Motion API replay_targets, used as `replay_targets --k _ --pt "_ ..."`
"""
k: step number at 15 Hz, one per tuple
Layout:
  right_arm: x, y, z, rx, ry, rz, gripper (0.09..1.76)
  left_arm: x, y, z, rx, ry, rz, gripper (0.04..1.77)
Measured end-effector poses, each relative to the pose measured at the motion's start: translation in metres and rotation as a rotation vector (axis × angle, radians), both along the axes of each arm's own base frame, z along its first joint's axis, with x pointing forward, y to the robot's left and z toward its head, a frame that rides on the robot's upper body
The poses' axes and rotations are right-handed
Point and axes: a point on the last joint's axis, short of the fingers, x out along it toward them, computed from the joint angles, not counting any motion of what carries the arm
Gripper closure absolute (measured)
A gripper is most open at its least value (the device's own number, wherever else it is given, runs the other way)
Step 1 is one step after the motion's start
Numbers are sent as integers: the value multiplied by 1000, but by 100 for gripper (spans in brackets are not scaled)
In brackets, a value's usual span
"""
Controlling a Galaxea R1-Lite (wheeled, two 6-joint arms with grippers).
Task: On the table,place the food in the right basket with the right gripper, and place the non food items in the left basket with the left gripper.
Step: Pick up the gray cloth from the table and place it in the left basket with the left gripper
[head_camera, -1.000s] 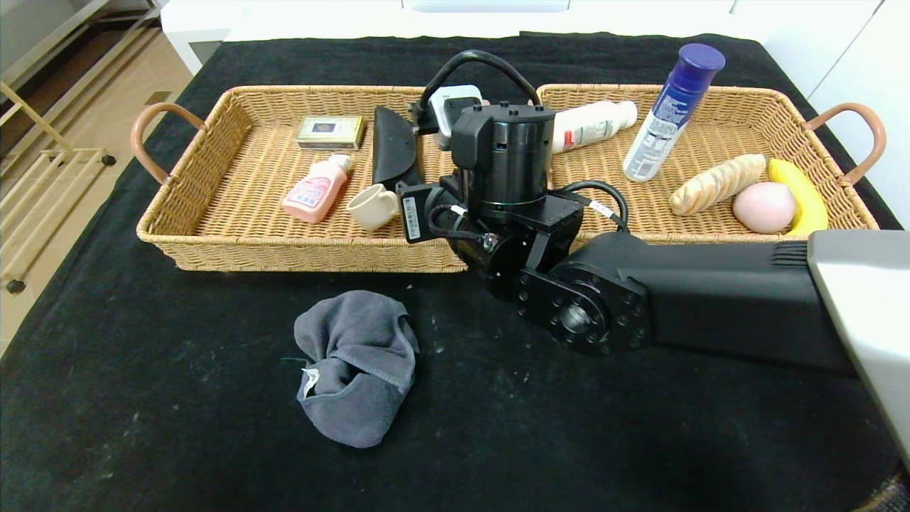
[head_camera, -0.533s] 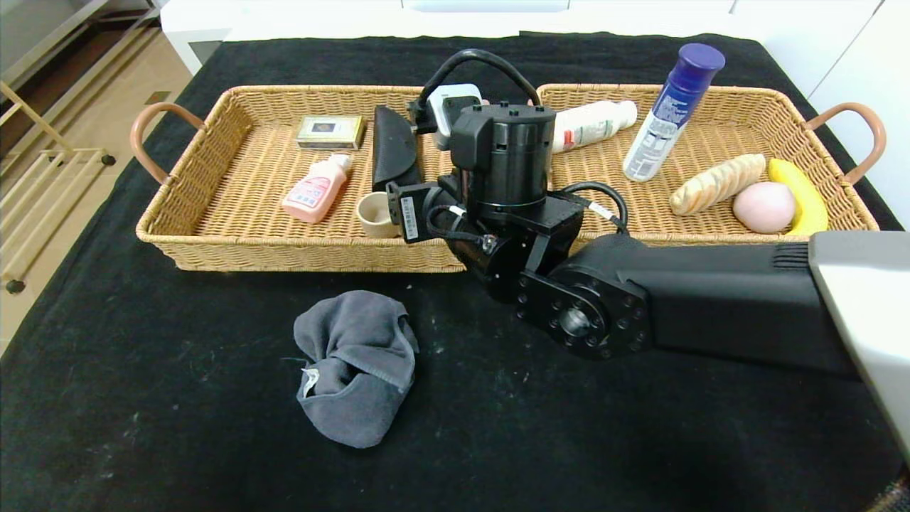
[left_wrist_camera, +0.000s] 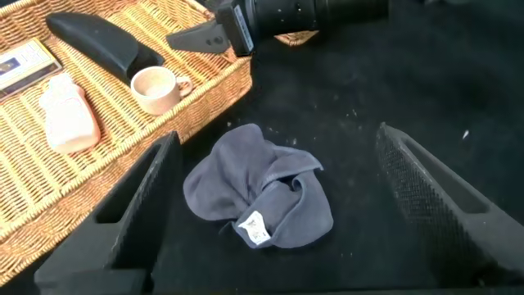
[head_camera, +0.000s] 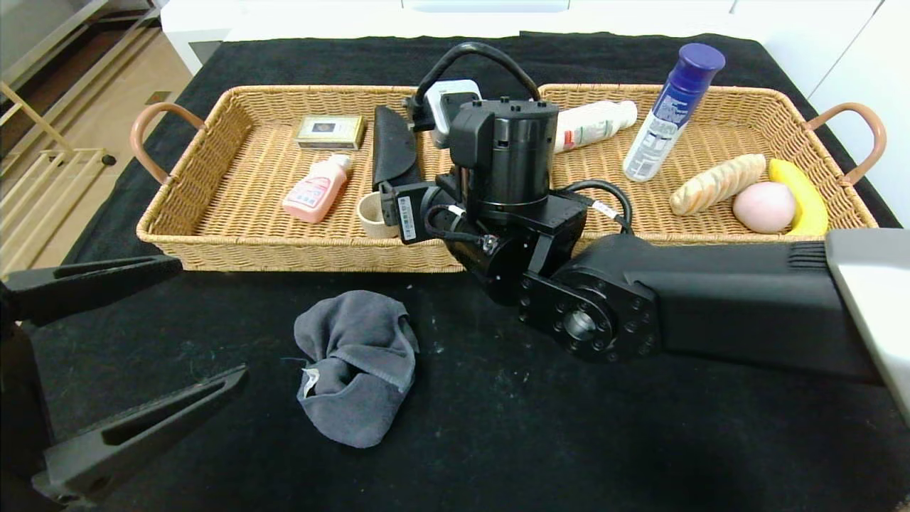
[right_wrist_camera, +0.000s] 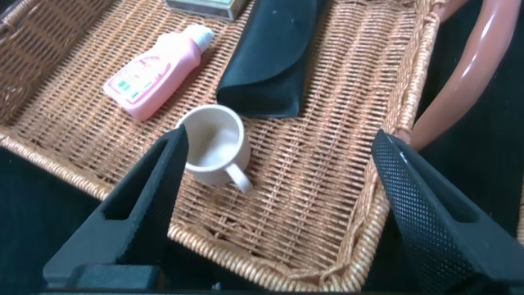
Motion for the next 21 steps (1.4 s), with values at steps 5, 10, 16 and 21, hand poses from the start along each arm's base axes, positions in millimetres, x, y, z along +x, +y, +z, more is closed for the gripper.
replay_targets --k 5,10,16,21 --pt "-7 -7 2 -13 11 2 18 0 0 -1 1 3 0 9" --pt "-26 -19 3 -49 38 18 16 0 0 -1 1 4 0 9" --pt "-60 -56 3 -114 86 76 15 3 -1 -2 7 11 0 9" --pt "-91 -112 -9 -170 146 201 15 6 -1 -2 10 16 1 9"
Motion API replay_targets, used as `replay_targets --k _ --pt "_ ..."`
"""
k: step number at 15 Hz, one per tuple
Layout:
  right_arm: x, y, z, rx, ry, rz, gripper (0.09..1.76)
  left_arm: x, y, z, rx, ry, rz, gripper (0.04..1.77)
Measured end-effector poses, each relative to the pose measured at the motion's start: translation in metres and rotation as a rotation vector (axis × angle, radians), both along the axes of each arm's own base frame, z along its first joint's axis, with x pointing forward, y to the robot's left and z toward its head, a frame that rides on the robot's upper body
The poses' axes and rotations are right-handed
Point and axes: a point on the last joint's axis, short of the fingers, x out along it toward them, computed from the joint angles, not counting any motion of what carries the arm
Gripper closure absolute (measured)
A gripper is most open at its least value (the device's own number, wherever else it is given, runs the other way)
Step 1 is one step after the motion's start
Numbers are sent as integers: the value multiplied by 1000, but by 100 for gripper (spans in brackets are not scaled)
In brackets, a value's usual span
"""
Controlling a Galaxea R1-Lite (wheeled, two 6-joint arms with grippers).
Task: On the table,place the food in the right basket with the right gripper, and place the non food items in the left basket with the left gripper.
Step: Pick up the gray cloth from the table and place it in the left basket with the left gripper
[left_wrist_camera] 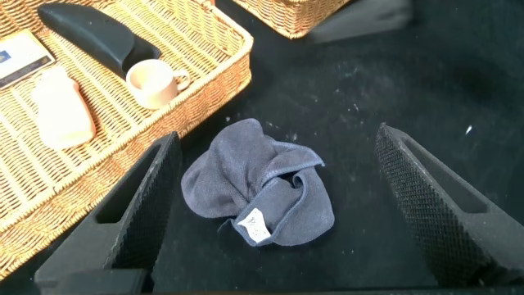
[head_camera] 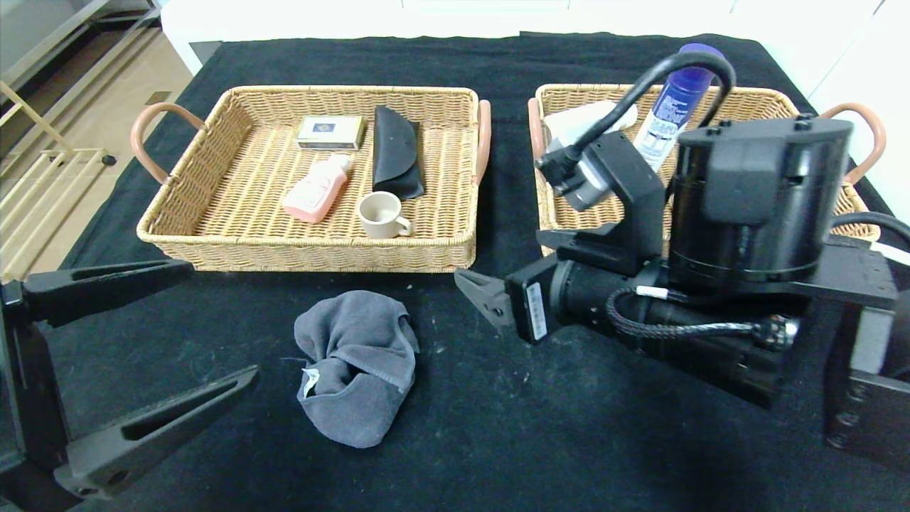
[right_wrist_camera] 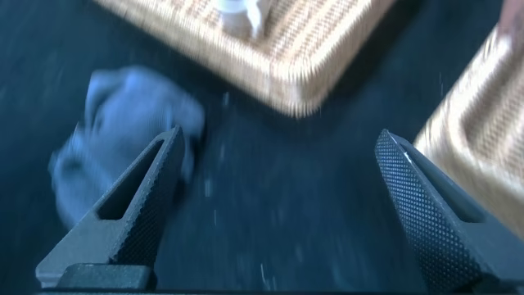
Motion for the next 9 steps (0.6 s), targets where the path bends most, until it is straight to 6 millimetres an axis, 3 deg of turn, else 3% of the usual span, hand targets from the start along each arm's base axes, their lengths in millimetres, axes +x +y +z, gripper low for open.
replay_targets --k 3,9 --pt "-11 -37 -15 4 8 54 15 3 -2 -1 7 10 -6 9" --pt "-21 -90 -43 87 -65 139 15 5 -12 -9 19 50 -86 9"
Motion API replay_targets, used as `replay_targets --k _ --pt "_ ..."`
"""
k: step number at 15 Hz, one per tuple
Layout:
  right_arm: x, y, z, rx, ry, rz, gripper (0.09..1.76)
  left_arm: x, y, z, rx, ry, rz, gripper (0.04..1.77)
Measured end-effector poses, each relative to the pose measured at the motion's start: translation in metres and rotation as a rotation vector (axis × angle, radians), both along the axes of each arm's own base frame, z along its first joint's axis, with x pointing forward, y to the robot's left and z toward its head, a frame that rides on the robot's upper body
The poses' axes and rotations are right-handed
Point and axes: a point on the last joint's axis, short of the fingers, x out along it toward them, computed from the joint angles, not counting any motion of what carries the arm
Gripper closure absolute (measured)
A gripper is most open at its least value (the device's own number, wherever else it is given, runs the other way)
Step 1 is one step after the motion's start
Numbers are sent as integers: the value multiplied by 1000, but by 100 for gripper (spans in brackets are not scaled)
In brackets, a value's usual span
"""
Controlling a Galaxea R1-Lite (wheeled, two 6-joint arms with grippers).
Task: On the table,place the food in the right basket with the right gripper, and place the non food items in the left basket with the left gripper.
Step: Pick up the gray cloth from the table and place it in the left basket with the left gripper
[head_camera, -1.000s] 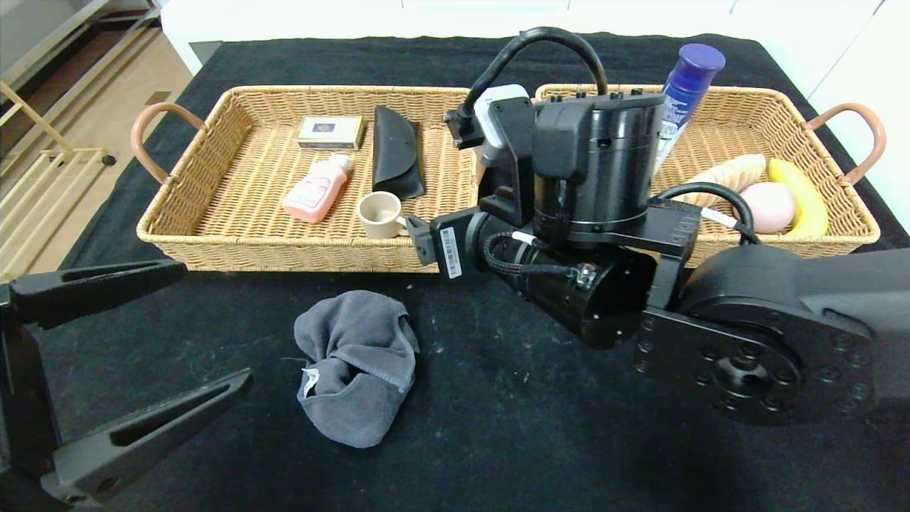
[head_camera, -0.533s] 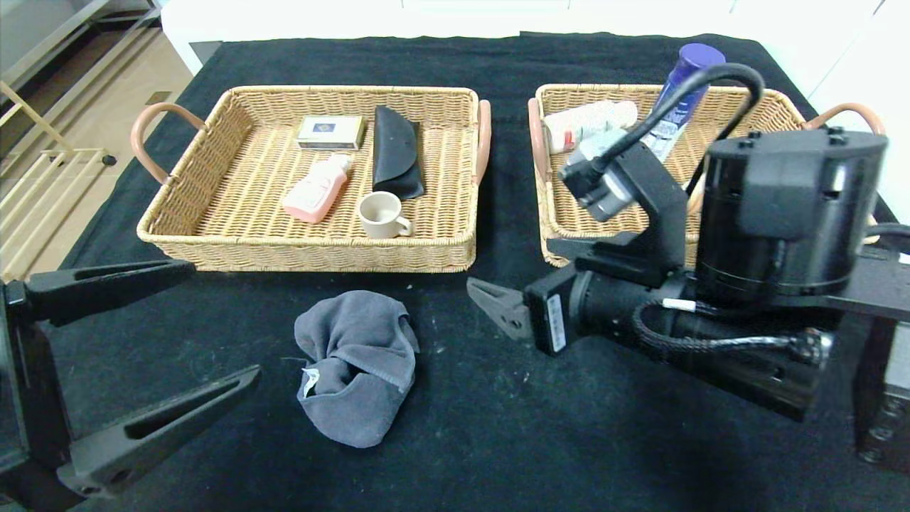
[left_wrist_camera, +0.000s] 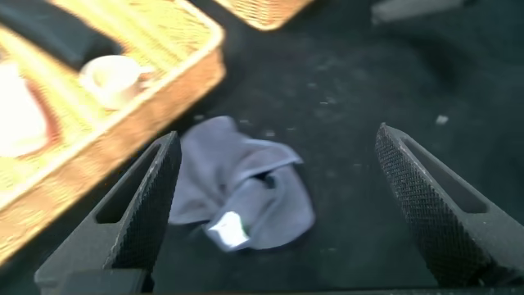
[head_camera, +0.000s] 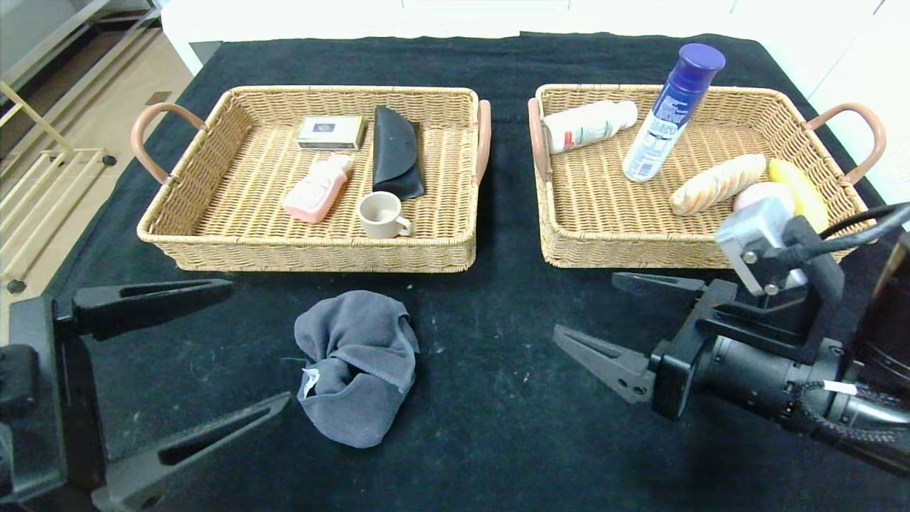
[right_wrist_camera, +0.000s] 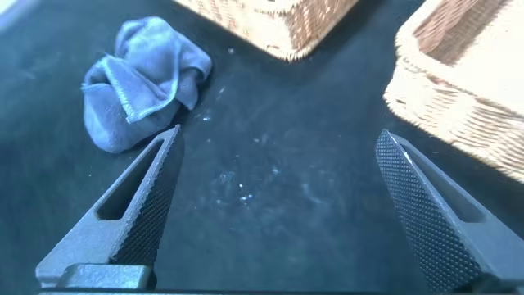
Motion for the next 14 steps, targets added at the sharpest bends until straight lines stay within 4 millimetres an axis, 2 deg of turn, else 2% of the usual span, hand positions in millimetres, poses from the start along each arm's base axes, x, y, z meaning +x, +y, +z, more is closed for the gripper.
replay_targets --k 4,6,9,14 --pt "-2 -20 -8 19 -10 -3 15 2 -5 -9 9 51 -23 9" --pt "-3 -22 -11 13 -3 -11 15 4 -3 -9 34 72 89 9" --pt "-8 -22 -9 19 -11 -1 15 3 0 0 87 139 342 9" --pt "-14 -25 -1 40 -38 1 15 -1 -3 33 -10 412 460 9"
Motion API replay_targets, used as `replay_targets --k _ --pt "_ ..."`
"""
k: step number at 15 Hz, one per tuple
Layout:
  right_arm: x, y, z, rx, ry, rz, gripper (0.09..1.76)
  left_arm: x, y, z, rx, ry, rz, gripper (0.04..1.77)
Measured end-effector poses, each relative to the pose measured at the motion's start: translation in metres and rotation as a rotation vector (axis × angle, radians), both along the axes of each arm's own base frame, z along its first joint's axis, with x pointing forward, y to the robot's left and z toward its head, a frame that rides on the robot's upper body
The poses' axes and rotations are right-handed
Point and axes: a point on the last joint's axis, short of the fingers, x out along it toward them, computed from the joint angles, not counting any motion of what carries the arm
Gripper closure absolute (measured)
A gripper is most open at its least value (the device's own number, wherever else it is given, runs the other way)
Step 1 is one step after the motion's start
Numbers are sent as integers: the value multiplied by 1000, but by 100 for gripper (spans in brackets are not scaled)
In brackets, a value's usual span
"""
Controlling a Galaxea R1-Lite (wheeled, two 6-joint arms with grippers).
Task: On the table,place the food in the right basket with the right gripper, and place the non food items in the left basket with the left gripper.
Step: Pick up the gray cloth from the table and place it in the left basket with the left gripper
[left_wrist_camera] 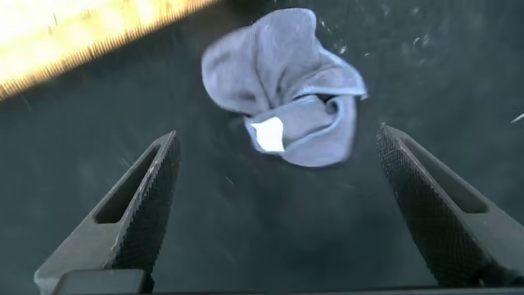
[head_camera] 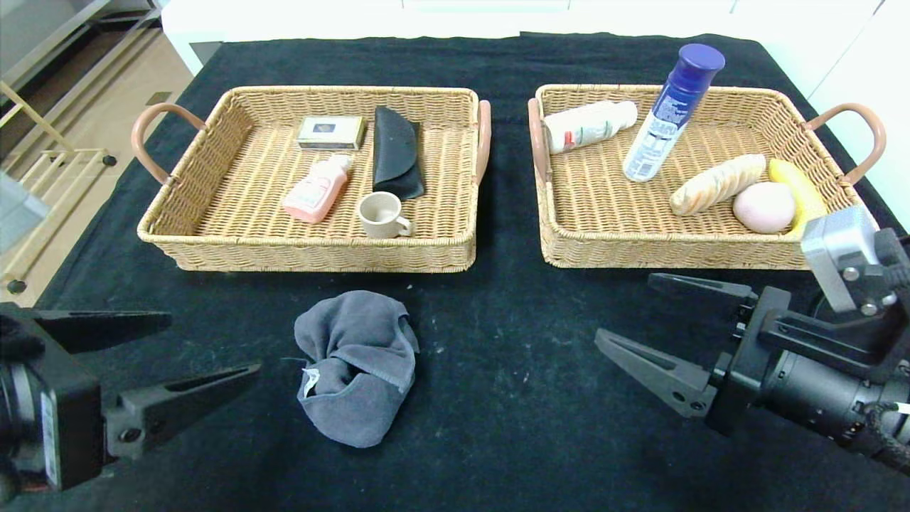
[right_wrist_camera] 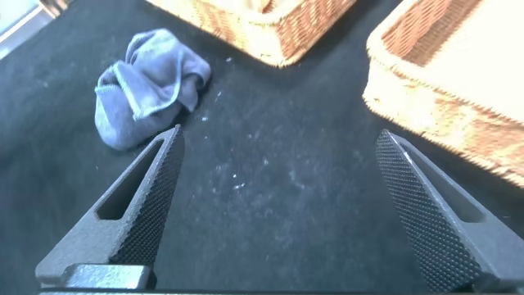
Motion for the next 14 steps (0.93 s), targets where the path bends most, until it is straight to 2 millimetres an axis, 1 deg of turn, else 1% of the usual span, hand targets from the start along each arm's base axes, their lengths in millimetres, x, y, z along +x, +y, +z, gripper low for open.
replay_targets --k 2,5,9,14 --pt "-1 -2 4 8 -13 -3 15 12 -8 13 -95 115 80 9" --pt "-2 -3 5 11 -16 -6 14 38 -29 19 -136 258 182 9" --pt "-3 -4 5 11 -16 -7 14 69 -57 3 -86 346 246 9" --pt "-2 -4 5 11 -16 -9 14 94 -76 -19 -51 427 282 9"
